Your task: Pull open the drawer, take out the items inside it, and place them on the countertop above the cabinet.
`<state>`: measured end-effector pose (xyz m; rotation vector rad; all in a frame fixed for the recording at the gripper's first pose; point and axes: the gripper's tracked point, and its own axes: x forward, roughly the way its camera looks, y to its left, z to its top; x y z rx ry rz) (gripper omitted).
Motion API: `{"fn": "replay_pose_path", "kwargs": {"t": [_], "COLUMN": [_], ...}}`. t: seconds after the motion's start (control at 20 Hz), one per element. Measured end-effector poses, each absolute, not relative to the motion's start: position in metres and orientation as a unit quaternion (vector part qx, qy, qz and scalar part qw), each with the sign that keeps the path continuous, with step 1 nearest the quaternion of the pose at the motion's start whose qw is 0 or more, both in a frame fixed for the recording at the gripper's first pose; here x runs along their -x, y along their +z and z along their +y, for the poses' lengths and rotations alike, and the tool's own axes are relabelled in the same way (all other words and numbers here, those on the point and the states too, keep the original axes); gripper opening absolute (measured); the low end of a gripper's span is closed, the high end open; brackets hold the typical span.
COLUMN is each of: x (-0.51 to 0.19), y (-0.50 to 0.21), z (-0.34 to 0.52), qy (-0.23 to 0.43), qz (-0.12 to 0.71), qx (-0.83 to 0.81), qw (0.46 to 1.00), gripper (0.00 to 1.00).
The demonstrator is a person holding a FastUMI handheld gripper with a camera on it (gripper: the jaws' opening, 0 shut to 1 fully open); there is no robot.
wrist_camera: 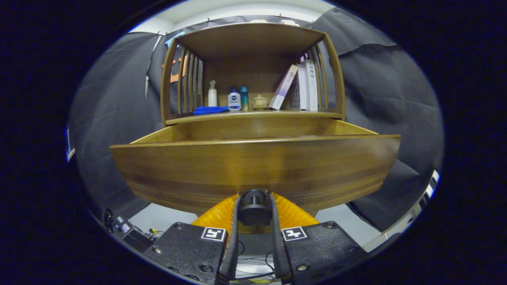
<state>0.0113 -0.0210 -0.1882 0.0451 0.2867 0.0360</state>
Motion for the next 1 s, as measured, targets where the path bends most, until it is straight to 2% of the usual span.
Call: {"fn": "replay_pose_path", "kwargs": {"t": [0.25, 0.35, 0.65, 1.0], "x": [-0.010, -0.006, 0.025, 0.023], "y": [-0.191, -0.184, -0.139, -0.041], "z": [-0.022, -0.025, -0.043, -0.059], "qy": [0.020, 0.024, 0.028, 0.028], "qz": [0.159, 0.157, 0.130, 0.103], "qx": [0.004, 0.013, 0.009, -0.032], "qw": [0.987, 0.987, 0.991, 0.994], "gripper": [0.39, 0.48, 1.00, 1.00]}}
